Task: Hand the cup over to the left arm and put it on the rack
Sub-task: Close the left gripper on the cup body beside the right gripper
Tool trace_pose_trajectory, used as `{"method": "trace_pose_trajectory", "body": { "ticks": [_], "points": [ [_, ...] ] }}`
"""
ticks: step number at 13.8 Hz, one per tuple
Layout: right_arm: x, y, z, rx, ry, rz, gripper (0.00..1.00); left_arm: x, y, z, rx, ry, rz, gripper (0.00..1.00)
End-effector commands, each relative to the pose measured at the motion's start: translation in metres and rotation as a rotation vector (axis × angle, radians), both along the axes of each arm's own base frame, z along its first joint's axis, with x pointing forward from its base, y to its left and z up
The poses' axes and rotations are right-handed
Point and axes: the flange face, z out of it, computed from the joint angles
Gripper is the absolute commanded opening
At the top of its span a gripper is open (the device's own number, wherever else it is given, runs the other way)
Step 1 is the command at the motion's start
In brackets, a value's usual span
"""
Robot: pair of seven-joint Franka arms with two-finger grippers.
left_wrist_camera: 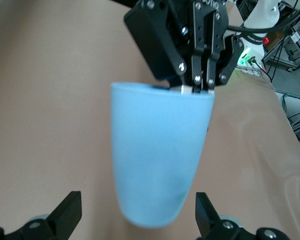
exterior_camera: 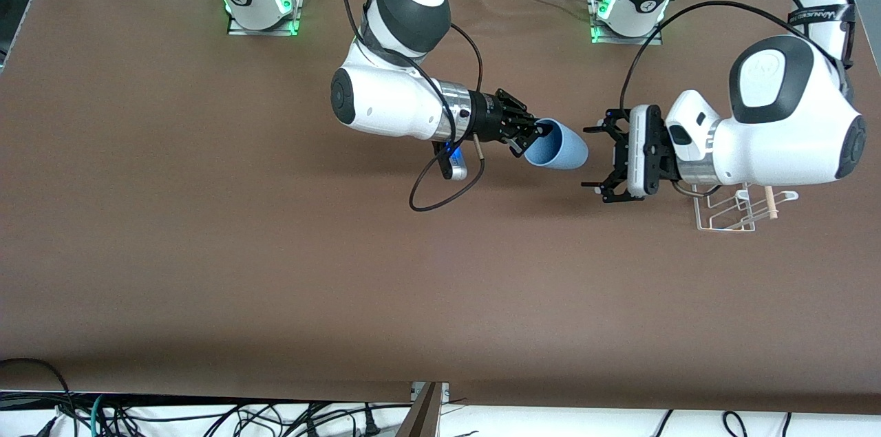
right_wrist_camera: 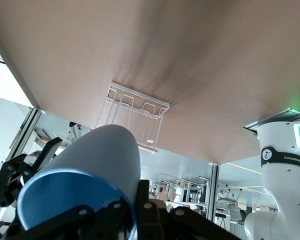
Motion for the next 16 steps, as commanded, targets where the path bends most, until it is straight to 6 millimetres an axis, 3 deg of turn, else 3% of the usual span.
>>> {"method": "trace_pose_trajectory", "body": {
  "ticks": [1,3,4,5,6,7,8,10,12,14,16],
  "points": [
    [0.003,0.004,0.005,0.025,0.005,-0.014,0.0,-0.008,-0.015,-0.008,-0.053,-0.002,-0.026,1.0],
    [0.003,0.004,0.005,0.024,0.003,-0.016,0.0,-0.009,-0.015,-0.011,-0.052,0.0,-0.026,0.99],
    [0.003,0.004,0.005,0.024,0.003,-0.016,0.0,-0.01,-0.02,-0.011,-0.055,-0.006,-0.034,0.76],
    [0.004,0.003,0.005,0.021,0.001,-0.017,0.0,-0.01,-0.021,-0.011,-0.058,-0.012,-0.04,0.36],
    [0.004,0.003,0.007,0.021,-0.002,-0.016,0.0,-0.01,-0.021,-0.01,-0.063,-0.01,-0.037,0.13],
    [0.006,0.001,0.008,0.021,-0.004,-0.019,0.0,-0.009,-0.02,-0.01,-0.063,-0.01,-0.035,0.03],
    [0.007,0.0,0.008,0.022,-0.007,-0.019,0.0,-0.01,-0.02,-0.01,-0.063,-0.009,-0.036,0.03],
    [0.012,-0.005,0.009,0.02,-0.025,-0.02,0.15,-0.01,-0.02,-0.01,-0.064,-0.009,-0.037,0.03],
    [0.019,-0.015,0.01,-0.008,-0.078,-0.006,0.51,-0.009,-0.018,-0.007,-0.057,-0.011,-0.04,0.03],
    [0.026,-0.027,0.028,-0.023,-0.131,-0.006,0.92,-0.008,-0.011,-0.003,-0.047,-0.009,-0.035,0.03],
    [0.033,-0.039,0.039,-0.054,-0.177,-0.006,0.99,-0.01,-0.006,-0.004,-0.046,0.011,-0.041,0.03]
  ]
}}
